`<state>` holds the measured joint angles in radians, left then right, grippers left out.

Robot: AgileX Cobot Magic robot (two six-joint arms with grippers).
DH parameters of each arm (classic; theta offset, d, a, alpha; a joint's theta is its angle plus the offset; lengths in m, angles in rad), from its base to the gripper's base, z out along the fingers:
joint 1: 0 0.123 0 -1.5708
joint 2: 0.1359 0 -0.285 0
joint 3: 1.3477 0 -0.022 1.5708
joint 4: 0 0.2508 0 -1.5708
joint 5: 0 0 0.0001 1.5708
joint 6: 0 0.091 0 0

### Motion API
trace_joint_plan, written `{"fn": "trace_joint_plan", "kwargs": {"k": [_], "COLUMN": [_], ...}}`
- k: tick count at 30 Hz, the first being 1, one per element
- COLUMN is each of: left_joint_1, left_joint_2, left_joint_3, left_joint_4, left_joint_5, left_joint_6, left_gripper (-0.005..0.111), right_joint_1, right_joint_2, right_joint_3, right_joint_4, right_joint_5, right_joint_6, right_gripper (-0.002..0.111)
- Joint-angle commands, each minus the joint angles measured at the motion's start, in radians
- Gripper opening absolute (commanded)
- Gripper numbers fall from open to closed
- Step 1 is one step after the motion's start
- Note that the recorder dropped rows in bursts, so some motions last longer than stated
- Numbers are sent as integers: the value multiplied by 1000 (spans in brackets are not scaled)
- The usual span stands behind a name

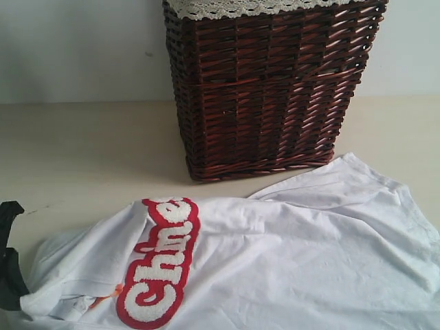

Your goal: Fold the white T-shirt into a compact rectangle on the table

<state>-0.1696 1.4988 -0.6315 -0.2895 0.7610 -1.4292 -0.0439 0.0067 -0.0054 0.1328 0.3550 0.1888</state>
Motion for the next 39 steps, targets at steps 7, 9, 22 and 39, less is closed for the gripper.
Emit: {"fn": "trace_joint_plan", "kwargs": {"k": [7,9,22,39], "left_joint_1": [-1,5,92,69], "left_joint_2": [-71,-109,78,212], "left_joint_3": [6,6,3,-157], "left_joint_4": [21,21,47,-150], "left_joint_5": [-252,-345,-623,-381], "left_joint_6": [-20,-34,254,407], "left_gripper": [79,78,78,37], "right_joint_1": [-3,-3,-3,-3], "right_joint_2": [-7,-7,-7,-7], "right_joint_3": [5,5,5,5], "right_joint_4": [-3,-3,-3,-3], "right_joint_5": [-7,-7,-7,-7], "right_joint_6": [-3,-3,-3,-3], "right_gripper": [0,0,0,0]}}
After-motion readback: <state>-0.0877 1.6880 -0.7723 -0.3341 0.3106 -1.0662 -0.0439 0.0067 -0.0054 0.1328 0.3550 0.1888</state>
